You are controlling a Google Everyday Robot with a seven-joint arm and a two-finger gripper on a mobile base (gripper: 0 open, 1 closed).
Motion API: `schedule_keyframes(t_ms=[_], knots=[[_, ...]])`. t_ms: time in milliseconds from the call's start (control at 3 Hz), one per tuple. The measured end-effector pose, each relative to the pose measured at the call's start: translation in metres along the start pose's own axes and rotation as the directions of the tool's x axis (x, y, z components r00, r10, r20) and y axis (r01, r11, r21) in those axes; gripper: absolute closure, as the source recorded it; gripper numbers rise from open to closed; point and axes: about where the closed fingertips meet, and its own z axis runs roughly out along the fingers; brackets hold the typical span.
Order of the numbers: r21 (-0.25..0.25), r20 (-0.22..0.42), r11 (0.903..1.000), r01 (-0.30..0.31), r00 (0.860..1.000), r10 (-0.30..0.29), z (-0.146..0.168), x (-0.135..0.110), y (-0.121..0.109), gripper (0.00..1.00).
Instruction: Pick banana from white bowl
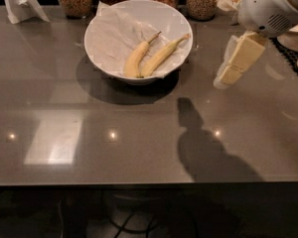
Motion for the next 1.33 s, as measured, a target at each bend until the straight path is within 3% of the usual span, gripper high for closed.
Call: schedule_keyframes(t_ms=[333, 1000, 1333], knots=[[0.026, 0.093, 0.9979, 0.058, 0.994, -0.061, 0.037, -0.028, -0.03, 0.0], [0.02, 0.075, 0.9969, 0.077, 0.994, -0.078, 0.053, -0.03, -0.042, 0.0], [-0.009, 0.072, 0.9954, 0.095, 0.993, -0.094, 0.086, -0.034, -0.065, 0.0]])
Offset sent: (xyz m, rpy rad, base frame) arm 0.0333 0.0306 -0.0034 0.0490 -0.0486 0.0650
